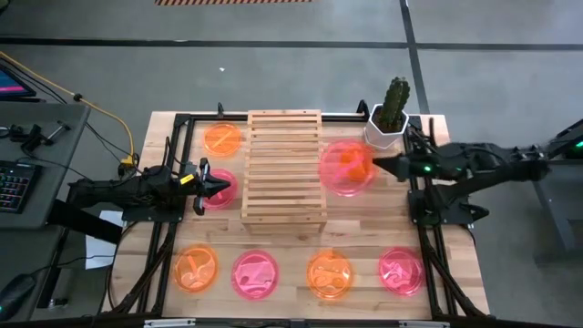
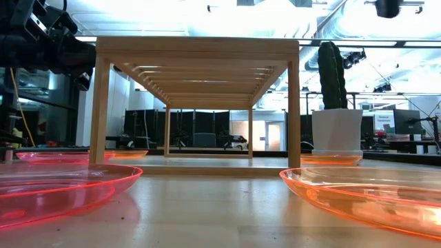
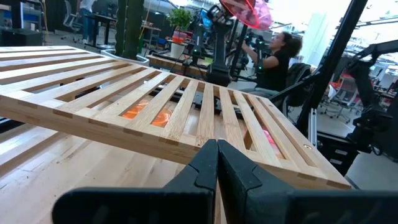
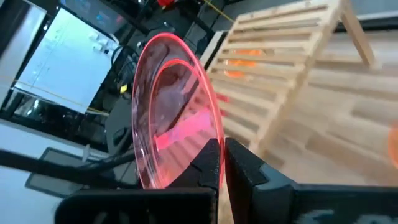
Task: Place and stack plates onto a shelf
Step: Put the pink plate on the shelf
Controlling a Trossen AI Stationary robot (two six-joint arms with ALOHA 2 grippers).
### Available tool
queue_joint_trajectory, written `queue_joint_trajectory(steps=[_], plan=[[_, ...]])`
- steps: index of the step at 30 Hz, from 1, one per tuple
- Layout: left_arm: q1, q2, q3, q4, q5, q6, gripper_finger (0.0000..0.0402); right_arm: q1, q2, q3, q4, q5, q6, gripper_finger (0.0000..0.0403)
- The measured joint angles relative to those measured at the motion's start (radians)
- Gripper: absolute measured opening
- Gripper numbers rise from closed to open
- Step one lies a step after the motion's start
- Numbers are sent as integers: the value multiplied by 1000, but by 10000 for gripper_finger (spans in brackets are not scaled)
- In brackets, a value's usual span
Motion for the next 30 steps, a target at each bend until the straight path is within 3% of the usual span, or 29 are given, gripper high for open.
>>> queue_joint_trajectory(steps=[9,16,24,30], plan=[[0,0,0,0,0,0,0,-414,291,-1,382,-434,-186,0],[0,0,0,0,0,0,0,-690,573,-1,677,-656,-133,0],[0,0,0,0,0,0,0,-764,840,4,903,-682,20,0],[0,0,0,0,0,0,0,-755,943,138,850,-668,-3,0]])
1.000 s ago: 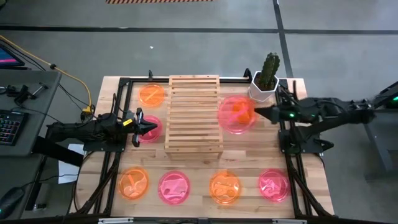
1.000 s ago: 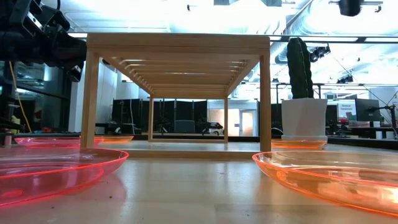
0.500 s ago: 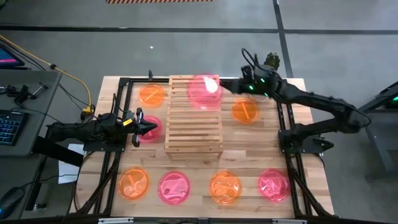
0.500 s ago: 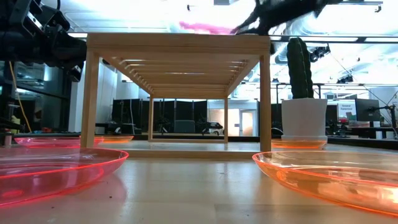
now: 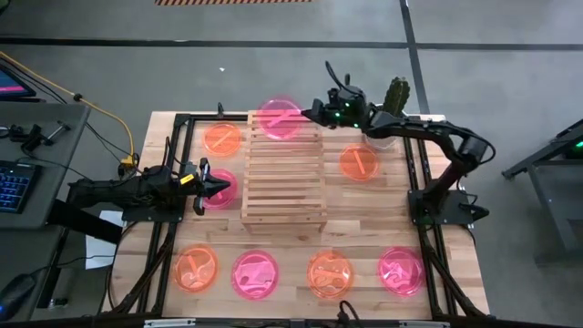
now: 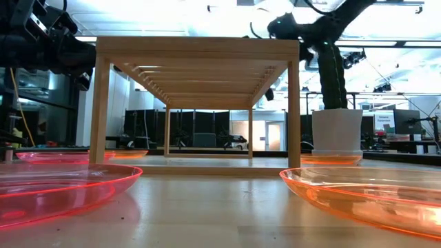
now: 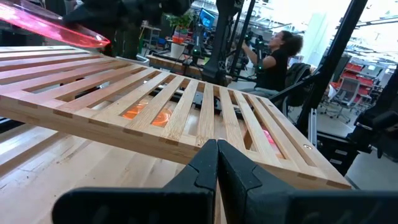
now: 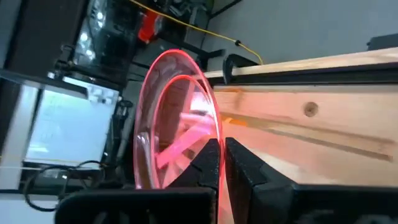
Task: Place and stack plates onto a shelf
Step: Put the pink plate on the shelf
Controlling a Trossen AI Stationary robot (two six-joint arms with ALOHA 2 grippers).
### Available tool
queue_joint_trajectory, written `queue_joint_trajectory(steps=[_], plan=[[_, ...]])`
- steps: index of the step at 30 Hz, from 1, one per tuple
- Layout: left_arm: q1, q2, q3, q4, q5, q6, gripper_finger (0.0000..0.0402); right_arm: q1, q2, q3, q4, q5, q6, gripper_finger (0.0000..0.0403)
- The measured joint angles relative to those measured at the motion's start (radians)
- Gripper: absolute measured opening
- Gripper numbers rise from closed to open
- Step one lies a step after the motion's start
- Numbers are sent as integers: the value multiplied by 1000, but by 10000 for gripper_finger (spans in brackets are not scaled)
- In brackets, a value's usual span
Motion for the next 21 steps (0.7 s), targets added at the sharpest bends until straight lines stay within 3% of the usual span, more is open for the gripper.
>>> queue_joint_trajectory(steps=[10,21], plan=[[0,0,0,0,0,0,0,-3,16,195,-398,68,-132,0],[0,0,0,0,0,0,0,-2,20,210,-440,72,-117,3]])
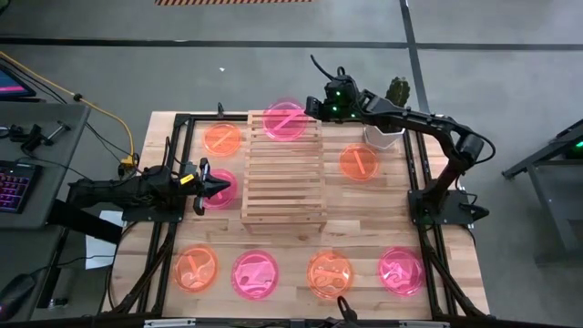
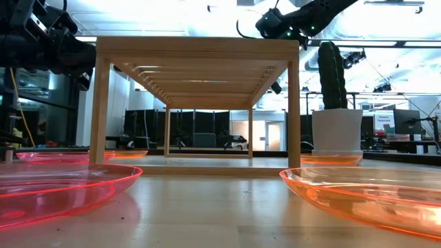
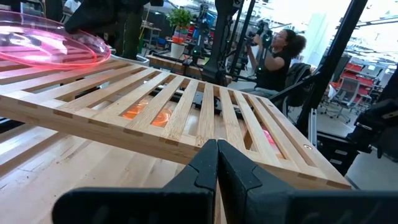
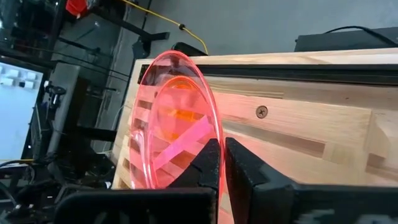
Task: Place and stack plates onto a shelf
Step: Put the pink plate on the shelf, then put the orange plate on the shelf
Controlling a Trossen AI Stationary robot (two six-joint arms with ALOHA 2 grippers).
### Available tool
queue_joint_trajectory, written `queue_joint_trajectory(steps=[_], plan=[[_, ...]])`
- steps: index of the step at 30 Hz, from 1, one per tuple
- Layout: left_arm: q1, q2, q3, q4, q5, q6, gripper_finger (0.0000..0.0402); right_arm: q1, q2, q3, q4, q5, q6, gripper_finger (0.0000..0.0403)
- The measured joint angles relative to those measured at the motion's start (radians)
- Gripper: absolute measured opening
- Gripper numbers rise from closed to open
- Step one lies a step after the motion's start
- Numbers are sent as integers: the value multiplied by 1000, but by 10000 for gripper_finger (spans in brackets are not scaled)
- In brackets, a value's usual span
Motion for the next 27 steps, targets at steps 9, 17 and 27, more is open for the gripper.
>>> queue_joint_trajectory(steps=[9,17,27], plan=[[0,0,0,0,0,0,0,2,-1,0,-25,-9,-68,106],[0,0,0,0,0,0,0,-28,-132,0,-186,-112,-244,189],[0,0,0,0,0,0,0,164,-532,-170,-595,186,-387,195]])
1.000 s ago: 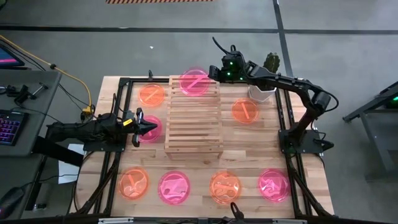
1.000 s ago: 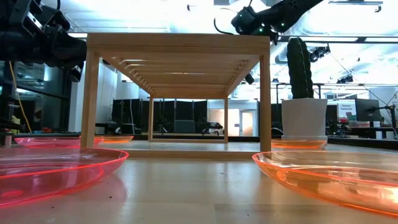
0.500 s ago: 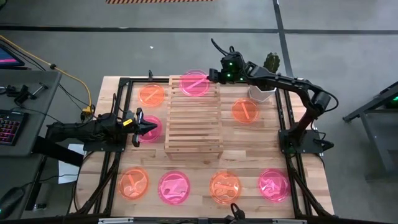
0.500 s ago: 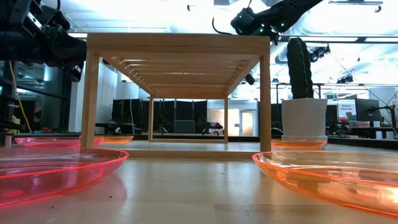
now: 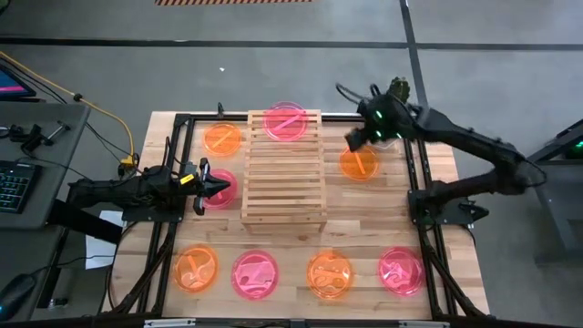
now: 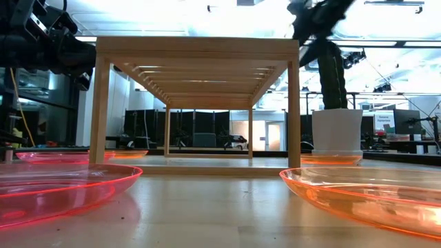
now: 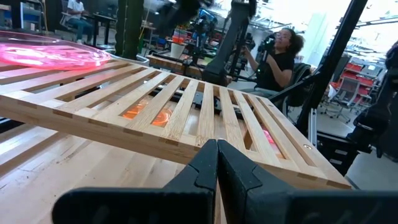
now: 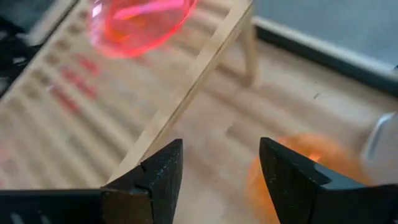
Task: Place and stack plates onto a shelf
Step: Put the orange plate on the shelf
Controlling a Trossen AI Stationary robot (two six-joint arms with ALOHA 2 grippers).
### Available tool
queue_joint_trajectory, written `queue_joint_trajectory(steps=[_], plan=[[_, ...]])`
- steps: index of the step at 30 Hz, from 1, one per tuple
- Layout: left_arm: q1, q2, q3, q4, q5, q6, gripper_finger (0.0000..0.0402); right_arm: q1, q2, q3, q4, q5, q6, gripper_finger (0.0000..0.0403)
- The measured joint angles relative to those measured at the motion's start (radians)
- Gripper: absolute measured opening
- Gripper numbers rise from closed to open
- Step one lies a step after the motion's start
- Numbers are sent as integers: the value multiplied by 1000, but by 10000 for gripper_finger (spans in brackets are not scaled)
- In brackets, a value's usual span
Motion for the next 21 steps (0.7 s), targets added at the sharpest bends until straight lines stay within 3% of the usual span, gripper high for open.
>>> queue_joint_trajectory(steps=[6,11,16,21], plan=[[0,0,0,0,0,0,0,169,-291,-291,207,-6,173,195],[0,0,0,0,0,0,0,248,-459,-453,532,-3,137,195],[0,0,0,0,0,0,0,276,-506,-536,825,-3,72,195],[0,0,0,1,0,0,0,294,-492,-539,905,-19,50,195]])
